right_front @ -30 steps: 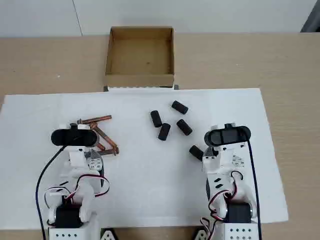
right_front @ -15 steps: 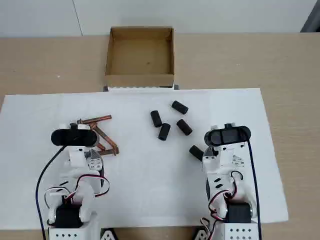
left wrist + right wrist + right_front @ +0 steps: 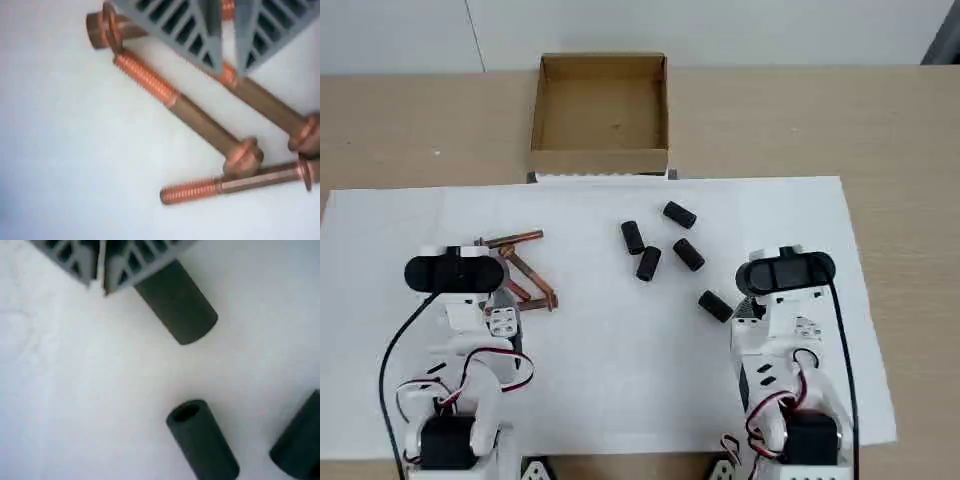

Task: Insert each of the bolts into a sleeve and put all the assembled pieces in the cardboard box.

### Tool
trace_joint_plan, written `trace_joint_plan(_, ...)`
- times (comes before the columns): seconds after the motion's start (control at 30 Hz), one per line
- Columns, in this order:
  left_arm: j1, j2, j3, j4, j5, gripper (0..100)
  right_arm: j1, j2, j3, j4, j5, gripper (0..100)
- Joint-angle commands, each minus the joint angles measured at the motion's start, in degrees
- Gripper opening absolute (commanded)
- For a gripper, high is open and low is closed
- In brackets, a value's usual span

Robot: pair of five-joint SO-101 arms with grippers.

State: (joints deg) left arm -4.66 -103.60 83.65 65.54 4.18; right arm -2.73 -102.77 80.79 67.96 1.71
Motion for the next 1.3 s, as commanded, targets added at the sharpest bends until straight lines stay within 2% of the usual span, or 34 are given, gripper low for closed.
trace_joint_plan(0.0, -0.35, -0.26, -4.88, 0.44, 0.26, 1, -0.04, 0.04, -6.77, 1.63, -0.09, 0.4)
trace_joint_plan(0.23, -0.35, -0.26, -10.59, 8.35, 0.26, 1, 0.31, 15.25, -18.73, 2.59, -0.97, 0.4)
trace_joint_plan(0.37, -0.35, 0.44, -12.79, 9.76, 0.26, 1, 0.04, 28.79, -30.77, 2.86, -5.36, 0.4)
trace_joint_plan(0.57, -0.35, 15.82, -24.40, 10.11, 0.53, 1, -0.04, 48.04, -48.35, 10.15, -5.80, 0.4)
trace_joint_plan(0.8, -0.35, 45.71, -48.04, 17.49, 0.26, 1, -0.04, 68.35, -64.70, 24.57, 2.99, 0.4)
trace_joint_plan(0.93, -0.35, 60.40, -58.77, 24.53, 0.18, 1, -0.04, 76.35, -70.33, 27.65, 7.65, 0.4)
trace_joint_plan(1.03, -0.35, 68.04, -63.16, 28.04, 0.18, 1, -1.10, 78.99, -71.30, 27.47, 10.37, 0.4)
trace_joint_plan(1.2, -1.93, 77.80, -64.13, 28.40, -0.18, 1, -5.93, 81.36, -69.80, 27.56, 16.62, 0.4)
trace_joint_plan(1.27, -1.93, 80.44, -64.13, 28.40, -3.52, 1, -7.69, 82.24, -69.63, 27.56, 17.41, 0.5)
